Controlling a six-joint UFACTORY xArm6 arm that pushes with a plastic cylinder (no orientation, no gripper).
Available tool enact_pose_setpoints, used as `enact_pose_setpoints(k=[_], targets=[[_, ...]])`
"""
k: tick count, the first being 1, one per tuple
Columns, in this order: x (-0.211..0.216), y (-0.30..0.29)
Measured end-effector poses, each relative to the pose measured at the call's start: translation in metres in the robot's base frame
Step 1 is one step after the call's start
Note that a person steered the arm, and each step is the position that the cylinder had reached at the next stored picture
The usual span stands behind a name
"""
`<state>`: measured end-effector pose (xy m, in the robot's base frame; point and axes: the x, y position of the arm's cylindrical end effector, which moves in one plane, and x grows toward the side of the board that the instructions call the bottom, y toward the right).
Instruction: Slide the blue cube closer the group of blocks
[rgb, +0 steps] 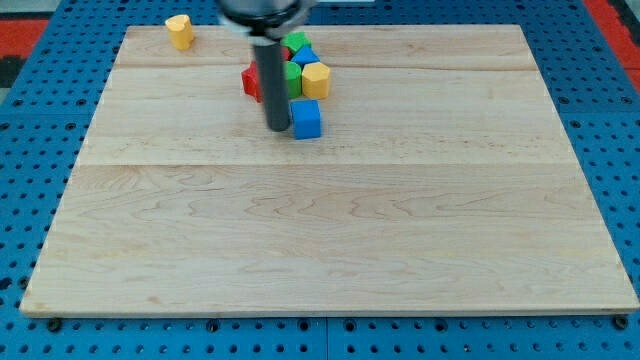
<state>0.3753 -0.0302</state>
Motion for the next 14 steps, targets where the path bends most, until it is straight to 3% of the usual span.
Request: enact_pose_setpoints(k=[2, 3, 4, 5, 6, 8, 10, 12, 13, 14], targets=[[0.032, 0.096], [0.013, 0.118], [-0.018, 0.119], [-0.014, 0.12], [0.017, 0.104], [-0.044, 0.095], [-0.053, 0.176], [-0.091, 0.096], [-0.093, 0.086], [-0.083, 0.123]])
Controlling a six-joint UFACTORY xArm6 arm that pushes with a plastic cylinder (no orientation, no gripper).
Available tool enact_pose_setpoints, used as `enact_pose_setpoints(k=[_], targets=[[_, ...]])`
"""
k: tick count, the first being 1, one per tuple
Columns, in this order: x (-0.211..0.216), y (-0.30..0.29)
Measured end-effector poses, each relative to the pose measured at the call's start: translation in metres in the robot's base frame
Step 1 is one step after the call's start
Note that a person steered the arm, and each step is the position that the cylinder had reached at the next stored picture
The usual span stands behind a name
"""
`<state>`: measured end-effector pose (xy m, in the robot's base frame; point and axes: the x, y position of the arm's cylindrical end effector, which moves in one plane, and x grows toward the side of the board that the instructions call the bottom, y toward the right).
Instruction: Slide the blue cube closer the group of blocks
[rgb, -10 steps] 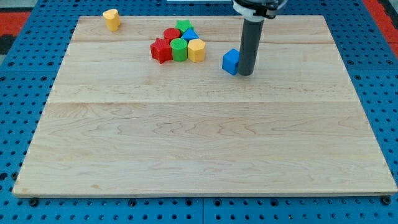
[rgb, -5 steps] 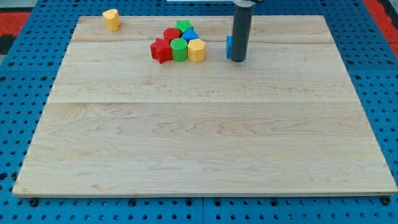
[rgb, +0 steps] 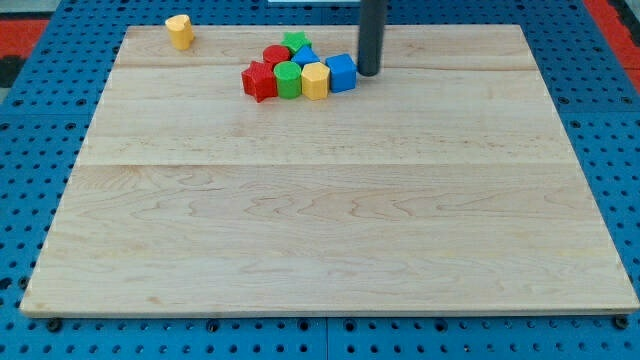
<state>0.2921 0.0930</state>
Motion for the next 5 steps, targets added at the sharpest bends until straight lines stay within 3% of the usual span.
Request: enact_pose_setpoints(k=[1, 2, 5], targets=[[0.022, 0.02], [0.023, -0.023], [-0.012, -0.06]])
